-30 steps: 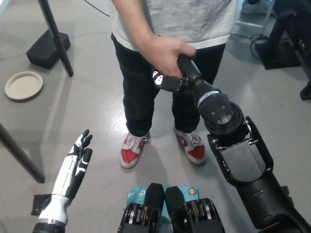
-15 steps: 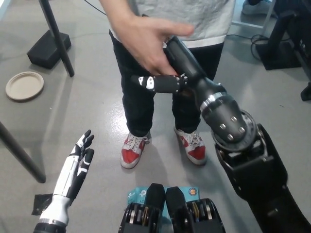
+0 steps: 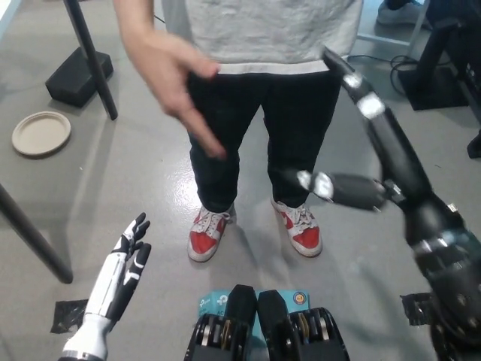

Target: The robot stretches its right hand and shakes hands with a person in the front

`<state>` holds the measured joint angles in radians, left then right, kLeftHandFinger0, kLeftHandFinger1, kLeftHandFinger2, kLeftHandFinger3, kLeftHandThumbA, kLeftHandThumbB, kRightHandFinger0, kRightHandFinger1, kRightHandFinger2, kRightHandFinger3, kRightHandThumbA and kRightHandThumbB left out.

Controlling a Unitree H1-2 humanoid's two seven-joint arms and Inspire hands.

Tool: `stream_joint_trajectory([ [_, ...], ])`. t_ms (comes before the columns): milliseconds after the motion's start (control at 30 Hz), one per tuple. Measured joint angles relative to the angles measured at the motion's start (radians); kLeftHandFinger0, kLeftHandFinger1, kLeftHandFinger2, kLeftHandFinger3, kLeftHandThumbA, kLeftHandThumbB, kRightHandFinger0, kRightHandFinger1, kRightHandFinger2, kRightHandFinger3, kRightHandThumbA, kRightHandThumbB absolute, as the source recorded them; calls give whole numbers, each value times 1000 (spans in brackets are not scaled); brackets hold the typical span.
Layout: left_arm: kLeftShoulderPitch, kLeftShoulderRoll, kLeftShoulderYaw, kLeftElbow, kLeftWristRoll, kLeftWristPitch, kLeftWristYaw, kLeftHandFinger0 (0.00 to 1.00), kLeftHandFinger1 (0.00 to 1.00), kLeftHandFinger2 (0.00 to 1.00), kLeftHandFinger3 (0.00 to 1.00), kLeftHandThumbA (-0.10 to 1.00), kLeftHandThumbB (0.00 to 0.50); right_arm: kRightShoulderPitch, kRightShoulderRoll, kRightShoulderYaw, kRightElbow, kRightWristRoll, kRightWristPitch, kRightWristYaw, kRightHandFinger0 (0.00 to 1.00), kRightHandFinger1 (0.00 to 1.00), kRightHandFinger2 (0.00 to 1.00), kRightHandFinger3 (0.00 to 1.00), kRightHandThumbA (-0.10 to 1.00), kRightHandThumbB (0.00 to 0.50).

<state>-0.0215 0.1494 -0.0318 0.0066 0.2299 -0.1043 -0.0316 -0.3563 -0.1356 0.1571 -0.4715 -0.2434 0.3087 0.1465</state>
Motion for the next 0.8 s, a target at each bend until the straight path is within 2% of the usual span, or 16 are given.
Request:
stream_joint_trajectory([
  [133,3,0,-4,0,7,4,0,1000,1000,1000,1000,1000,35,98,-23,-62,51,21,-28,-1,1000,1000,1000,1000,946,469],
  [200,1,0,-4,0,11,4,0,1000,1000,1000,1000,1000,47,138,-28,-86,115,36,-61,-4,1000,1000,1000,1000,890,403],
  [267,-1,0,-4,0,14,5,0,1000,1000,1000,1000,1000,42,168,-27,-104,182,55,-91,-5,1000,1000,1000,1000,902,350],
  [333,-3,0,-4,1,14,5,0,1000,1000,1000,1000,1000,39,183,-27,-114,231,66,-111,-6,1000,1000,1000,1000,946,314],
  [367,-4,0,-3,1,14,5,0,1000,1000,1000,1000,1000,38,196,-27,-122,288,79,-130,-6,1000,1000,1000,1000,969,313],
  [400,-4,0,-3,1,14,5,1,1000,1000,1000,1000,1000,28,203,-27,-127,338,86,-144,-6,1000,1000,1000,1000,994,266],
  [500,-4,0,-1,3,13,3,2,1000,1000,1000,1000,1000,55,206,-24,-131,445,111,-181,-5,1000,1000,1000,1000,1000,270],
  [600,-4,-1,1,7,12,1,2,1000,1000,1000,1000,1000,34,206,-14,-139,516,142,-206,-2,1000,1000,1000,1000,1000,277],
  [633,-4,-1,1,9,12,0,3,1000,1000,1000,1000,1000,33,207,-12,-140,528,151,-216,-1,1000,1000,1000,1000,1000,297],
  [800,-4,-1,5,14,10,-5,4,1000,1000,1000,1000,1000,48,206,-7,-140,561,175,-247,1,1000,1000,1000,1000,1000,306],
])
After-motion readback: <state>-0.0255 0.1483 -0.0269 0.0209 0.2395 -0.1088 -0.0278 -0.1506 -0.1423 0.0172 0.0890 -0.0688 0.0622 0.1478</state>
